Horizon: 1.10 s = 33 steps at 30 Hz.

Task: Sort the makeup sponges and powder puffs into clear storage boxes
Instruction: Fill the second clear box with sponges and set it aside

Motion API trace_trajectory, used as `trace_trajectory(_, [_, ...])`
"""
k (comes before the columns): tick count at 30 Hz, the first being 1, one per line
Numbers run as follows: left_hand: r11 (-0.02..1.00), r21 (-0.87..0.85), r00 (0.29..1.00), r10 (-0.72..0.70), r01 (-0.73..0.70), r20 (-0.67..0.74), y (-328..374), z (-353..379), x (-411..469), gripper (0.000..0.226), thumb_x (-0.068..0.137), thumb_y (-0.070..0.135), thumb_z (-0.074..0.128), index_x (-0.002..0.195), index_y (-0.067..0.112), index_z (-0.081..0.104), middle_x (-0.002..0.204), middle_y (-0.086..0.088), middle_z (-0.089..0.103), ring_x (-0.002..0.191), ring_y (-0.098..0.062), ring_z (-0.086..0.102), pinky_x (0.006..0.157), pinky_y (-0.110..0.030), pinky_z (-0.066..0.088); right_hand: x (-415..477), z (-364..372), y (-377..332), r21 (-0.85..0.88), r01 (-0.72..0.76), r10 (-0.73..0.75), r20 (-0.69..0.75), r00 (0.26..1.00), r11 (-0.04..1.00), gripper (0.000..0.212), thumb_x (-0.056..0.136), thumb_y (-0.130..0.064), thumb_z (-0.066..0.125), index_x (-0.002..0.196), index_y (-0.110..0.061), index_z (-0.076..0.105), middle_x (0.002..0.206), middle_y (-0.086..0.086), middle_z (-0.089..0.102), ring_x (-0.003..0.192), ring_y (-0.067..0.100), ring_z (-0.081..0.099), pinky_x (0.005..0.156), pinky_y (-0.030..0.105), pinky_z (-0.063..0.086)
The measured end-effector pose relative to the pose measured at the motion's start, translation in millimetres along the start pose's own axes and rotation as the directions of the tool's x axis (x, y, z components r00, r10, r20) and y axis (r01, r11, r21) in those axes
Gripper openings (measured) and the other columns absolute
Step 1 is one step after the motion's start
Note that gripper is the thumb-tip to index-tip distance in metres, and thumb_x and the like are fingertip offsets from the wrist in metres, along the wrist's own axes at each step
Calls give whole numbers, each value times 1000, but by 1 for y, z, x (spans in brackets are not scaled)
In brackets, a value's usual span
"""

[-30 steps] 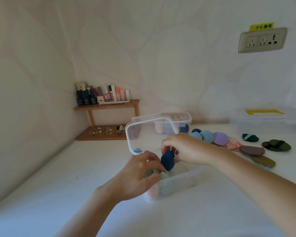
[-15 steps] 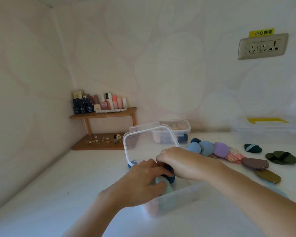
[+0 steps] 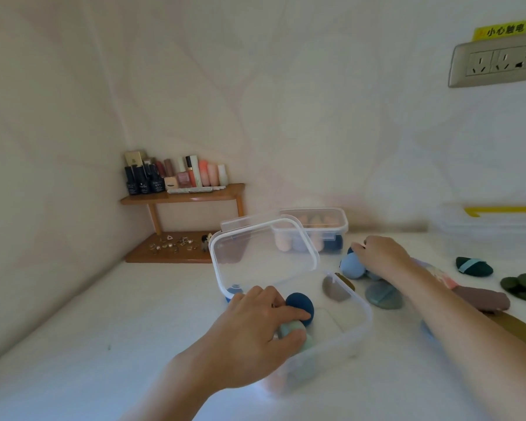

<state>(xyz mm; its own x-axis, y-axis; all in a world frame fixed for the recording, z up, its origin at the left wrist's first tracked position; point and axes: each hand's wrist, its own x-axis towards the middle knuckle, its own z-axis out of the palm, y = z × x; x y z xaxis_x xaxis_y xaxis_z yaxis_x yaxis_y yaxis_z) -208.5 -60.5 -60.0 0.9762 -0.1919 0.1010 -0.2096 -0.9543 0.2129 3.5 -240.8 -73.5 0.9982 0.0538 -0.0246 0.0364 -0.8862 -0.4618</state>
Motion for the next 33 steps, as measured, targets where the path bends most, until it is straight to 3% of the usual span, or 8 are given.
trace_trajectory(6, [1000, -16, 999, -16, 16, 34, -5, 2, 4, 40, 91, 48, 41, 131, 51, 41, 115, 17, 41, 105, -4, 32, 92, -20, 23, -9, -11, 6, 202, 135, -146, 41, 988, 970, 30, 88, -17, 56, 112, 0, 66, 117, 21, 64, 109, 35, 58, 79, 35, 46])
trace_trajectory(12, [997, -73, 999, -16, 18, 30, -7, 1, 4, 42, 89, 42, 47, 128, 53, 42, 112, 18, 43, 106, -3, 33, 94, -20, 25, -26, -23, 24, 389, 199, -239, 57, 969, 899, 14, 80, -10, 71, 91, -18, 69, 96, 11, 71, 67, 35, 59, 57, 41, 46])
trace_trajectory(15, [997, -76, 999, -15, 18, 40, -8, 0, 4, 42, 89, 41, 47, 129, 54, 42, 113, 18, 43, 106, -3, 33, 93, -20, 26, -30, -29, 30, 479, 266, -280, -44, 959, 836, 20, 80, -9, 74, 96, -17, 65, 93, -2, 68, 83, 41, 65, 73, 49, 52])
trace_trajectory(17, [997, -77, 999, -18, 22, 46, -9, 1, 5, 42, 90, 41, 47, 129, 54, 42, 112, 18, 44, 106, -3, 33, 94, -21, 27, -30, -34, 34, 526, 327, -321, -106, 941, 785, 24, 78, -10, 76, 99, -16, 65, 98, -6, 67, 103, 27, 64, 90, 39, 46])
trace_trajectory(21, [997, -78, 999, -16, 20, 47, -9, 2, 4, 41, 90, 41, 46, 129, 54, 42, 111, 18, 44, 105, -4, 35, 96, -24, 30, -44, -50, 26, 662, 434, -438, -175, 882, 611, 26, 77, -6, 75, 100, -16, 66, 95, -3, 70, 95, 17, 63, 81, 20, 47])
trace_trajectory(25, [998, -67, 999, -10, 13, 37, -9, 2, 3, 41, 90, 40, 46, 129, 53, 42, 111, 16, 44, 105, -5, 35, 95, -24, 30, -73, -59, 3, 753, 447, -687, 9, 727, 483, 32, 77, -3, 73, 101, -23, 69, 102, 0, 72, 94, 12, 65, 80, 19, 49])
trace_trajectory(29, [999, -42, 1000, 9, -8, 12, -7, 2, 3, 42, 89, 40, 47, 130, 50, 42, 114, 16, 41, 104, -5, 33, 93, -24, 29, -99, -53, -16, 506, 532, -732, 412, 543, 679, 33, 75, -4, 77, 103, -20, 70, 93, -9, 72, 85, 5, 63, 78, 17, 48])
trace_trajectory(33, [999, -40, 1000, -7, 7, 16, -7, 2, 3, 43, 88, 40, 48, 131, 48, 42, 118, 15, 40, 106, -5, 32, 98, -28, 31, -110, -39, -27, 210, 652, -666, 440, 602, 728, 32, 70, -16, 81, 93, -35, 70, 80, -22, 66, 75, -1, 60, 72, 23, 50])
